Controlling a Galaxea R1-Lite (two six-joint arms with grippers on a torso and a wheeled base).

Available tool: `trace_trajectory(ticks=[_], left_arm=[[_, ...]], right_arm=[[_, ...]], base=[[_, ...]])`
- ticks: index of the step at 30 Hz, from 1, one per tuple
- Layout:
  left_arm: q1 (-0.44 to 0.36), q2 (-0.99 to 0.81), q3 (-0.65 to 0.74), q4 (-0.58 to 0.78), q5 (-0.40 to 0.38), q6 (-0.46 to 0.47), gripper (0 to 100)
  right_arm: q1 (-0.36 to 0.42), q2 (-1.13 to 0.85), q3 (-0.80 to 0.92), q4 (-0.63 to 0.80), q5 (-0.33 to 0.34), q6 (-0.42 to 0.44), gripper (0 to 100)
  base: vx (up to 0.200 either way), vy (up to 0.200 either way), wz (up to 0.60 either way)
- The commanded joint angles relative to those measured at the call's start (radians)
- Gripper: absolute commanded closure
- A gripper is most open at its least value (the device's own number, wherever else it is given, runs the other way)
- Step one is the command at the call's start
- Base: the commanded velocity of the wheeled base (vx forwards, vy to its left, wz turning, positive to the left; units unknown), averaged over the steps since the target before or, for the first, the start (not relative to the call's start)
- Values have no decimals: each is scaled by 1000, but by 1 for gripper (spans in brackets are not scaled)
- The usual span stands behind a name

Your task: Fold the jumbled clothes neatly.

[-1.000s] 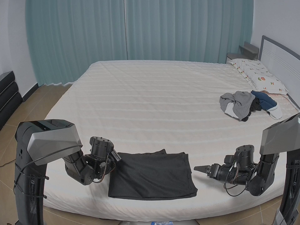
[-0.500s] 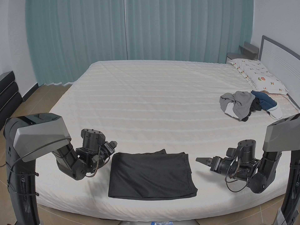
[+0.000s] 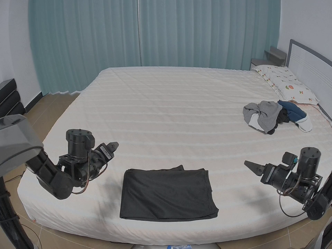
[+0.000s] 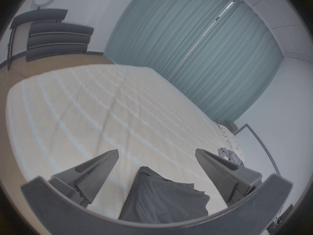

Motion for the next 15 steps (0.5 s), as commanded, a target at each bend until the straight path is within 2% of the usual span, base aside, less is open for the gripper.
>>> trace_trajectory(ticks=[1,4,7,9,13,14,15], left_arm=[[1,-304,174,-4,19,97,0],[2,-408,221,-1,23,103,0],[4,-503,263,1,28,129,0],[2,-579,287,11,43,158,0],[-2,-698,336,48,75,181,0],[-2,-703,338,50,77,182,0],[-2,-744,355,70,100,210,0]], right_arm=[[-48,-326,111,12,-35,-97,0],[-79,-415,126,47,-45,-158,0],[-120,-530,126,142,-52,-215,0],[-131,-630,126,233,-46,-267,0],[-131,-832,124,441,-46,-316,0],[-132,-840,124,449,-46,-319,0],[-132,-926,118,546,-46,-344,0]], base=[[0,0,0],[0,0,0],[0,0,0],[0,0,0],[0,0,0],[0,0,0],[0,0,0]])
